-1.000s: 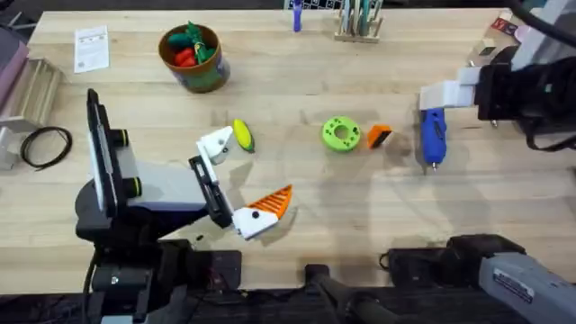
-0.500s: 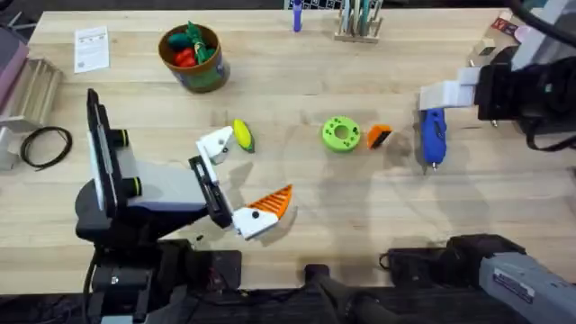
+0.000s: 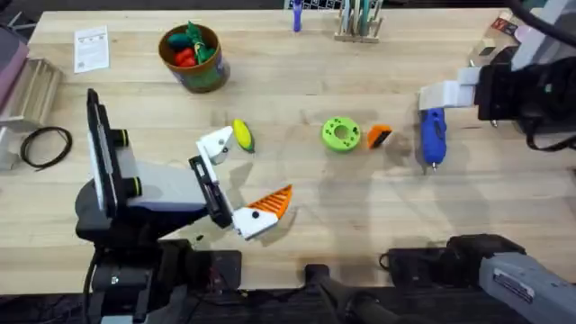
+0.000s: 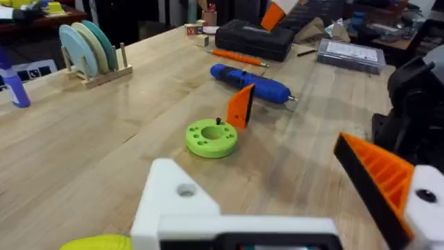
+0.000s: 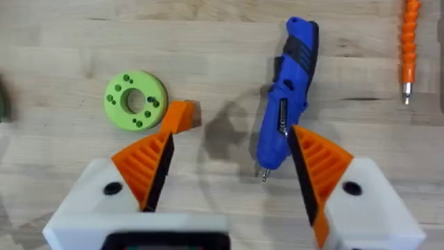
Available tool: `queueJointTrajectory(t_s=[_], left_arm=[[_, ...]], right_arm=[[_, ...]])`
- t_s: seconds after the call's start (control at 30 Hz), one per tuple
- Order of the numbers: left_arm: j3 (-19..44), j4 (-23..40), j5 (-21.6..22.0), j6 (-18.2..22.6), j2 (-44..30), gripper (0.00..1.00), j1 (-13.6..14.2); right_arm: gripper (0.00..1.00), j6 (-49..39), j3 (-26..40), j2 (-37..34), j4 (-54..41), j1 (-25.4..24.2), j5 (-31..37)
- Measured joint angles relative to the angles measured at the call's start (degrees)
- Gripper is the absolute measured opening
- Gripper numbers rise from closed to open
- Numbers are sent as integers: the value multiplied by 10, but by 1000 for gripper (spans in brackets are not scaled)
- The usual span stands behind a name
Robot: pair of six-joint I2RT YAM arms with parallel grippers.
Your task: Pick up the gripper from the table and insert it into the empty holder that is missing its gripper. Then pick up a screw, insert it into the mounting hole, and use the screwdriver to tighten it. Finally, clean up the table by picking up the vegetable and placing it into the bucket.
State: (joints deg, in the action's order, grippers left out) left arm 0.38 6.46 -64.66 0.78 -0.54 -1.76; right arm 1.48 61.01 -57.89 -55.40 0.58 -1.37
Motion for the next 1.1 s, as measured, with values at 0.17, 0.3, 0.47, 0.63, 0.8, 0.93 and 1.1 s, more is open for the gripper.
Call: queueJointTrajectory(t_s=[0.17, 0.3, 0.47, 0.63, 0.8, 0.93, 1.1], left_arm=[[0, 0, 0, 0, 0, 986, 0], [0, 0, 0, 0, 0, 986, 0], [0, 0, 0, 0, 0, 986, 0], [0, 0, 0, 0, 0, 986, 0], [0, 0, 0, 0, 0, 986, 0], [0, 0, 0, 0, 0, 986, 0], [0, 0, 0, 0, 0, 985, 0]], right_arm=[[991, 0, 0, 0, 0, 0, 0], [990, 0, 0, 0, 1, 0, 0], [992, 3, 0, 0, 7, 0, 0], [991, 34, 4, -15, -23, 6, 0], [991, 65, 21, -41, -66, 56, 0], [992, 101, 30, -62, -69, 103, 0], [991, 144, 33, -96, -71, 153, 0]])
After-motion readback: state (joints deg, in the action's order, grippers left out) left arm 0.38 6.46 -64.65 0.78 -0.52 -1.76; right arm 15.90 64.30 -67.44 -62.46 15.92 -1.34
